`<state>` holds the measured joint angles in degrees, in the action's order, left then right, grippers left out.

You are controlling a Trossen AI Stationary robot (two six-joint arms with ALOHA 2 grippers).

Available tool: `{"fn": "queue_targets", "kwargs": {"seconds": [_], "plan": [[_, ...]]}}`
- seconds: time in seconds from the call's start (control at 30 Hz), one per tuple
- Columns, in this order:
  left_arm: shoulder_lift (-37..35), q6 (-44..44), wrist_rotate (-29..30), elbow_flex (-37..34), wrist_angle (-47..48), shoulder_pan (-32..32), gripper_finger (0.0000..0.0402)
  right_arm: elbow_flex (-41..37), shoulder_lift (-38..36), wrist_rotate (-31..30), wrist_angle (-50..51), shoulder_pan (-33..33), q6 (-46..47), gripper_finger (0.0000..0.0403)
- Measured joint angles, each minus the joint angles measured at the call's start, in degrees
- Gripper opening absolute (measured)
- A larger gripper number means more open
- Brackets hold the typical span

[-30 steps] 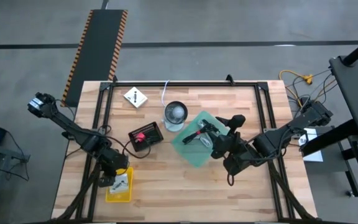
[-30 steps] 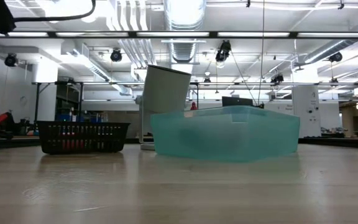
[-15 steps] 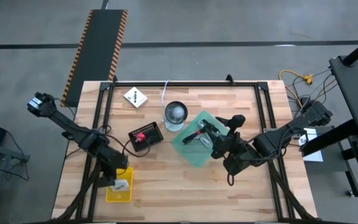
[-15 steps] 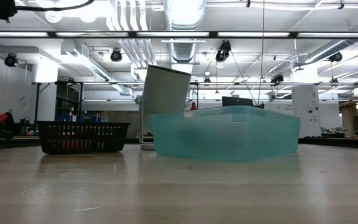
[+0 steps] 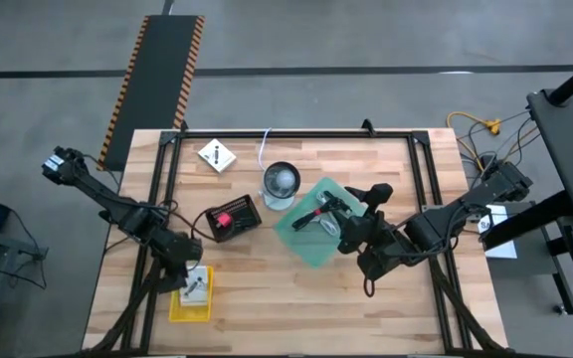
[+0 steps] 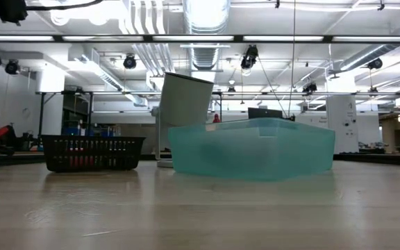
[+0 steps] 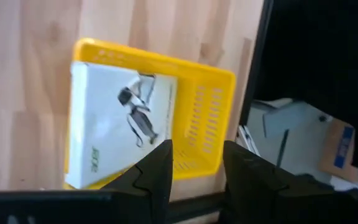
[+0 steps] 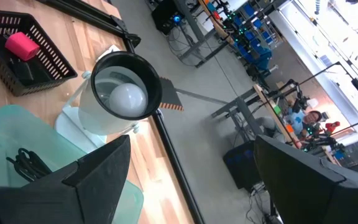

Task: Pick and place items into bin
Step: Put the right white card reader box into the yellow bin, then put the white card reader box into the yellow bin

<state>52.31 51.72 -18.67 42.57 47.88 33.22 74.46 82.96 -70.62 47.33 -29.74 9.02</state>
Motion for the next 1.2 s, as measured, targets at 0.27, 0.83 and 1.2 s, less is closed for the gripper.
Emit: {"fn": "queue_targets", "kwargs": {"seconds": [0.27, 0.83, 1.2], "plan": [[1.62, -7.34, 12.73, -0.13, 2.65, -1.16, 0.0125, 0.0, 0.0, 0.01, 0.0, 0.0, 0.02, 0.0324], [14.22, -8.69, 8.81, -0.92, 2.39, -1.34, 0.0125, 0.0, 0.0, 0.1, 0.04, 0.0, 0.29, 0.0324], [16.66, -13.12, 1.79, 0.45, 1.65, -1.7, 0.0125, 0.0, -0.02, 0.1, 0.35, 0.0, 0.48, 0.0324]]}}
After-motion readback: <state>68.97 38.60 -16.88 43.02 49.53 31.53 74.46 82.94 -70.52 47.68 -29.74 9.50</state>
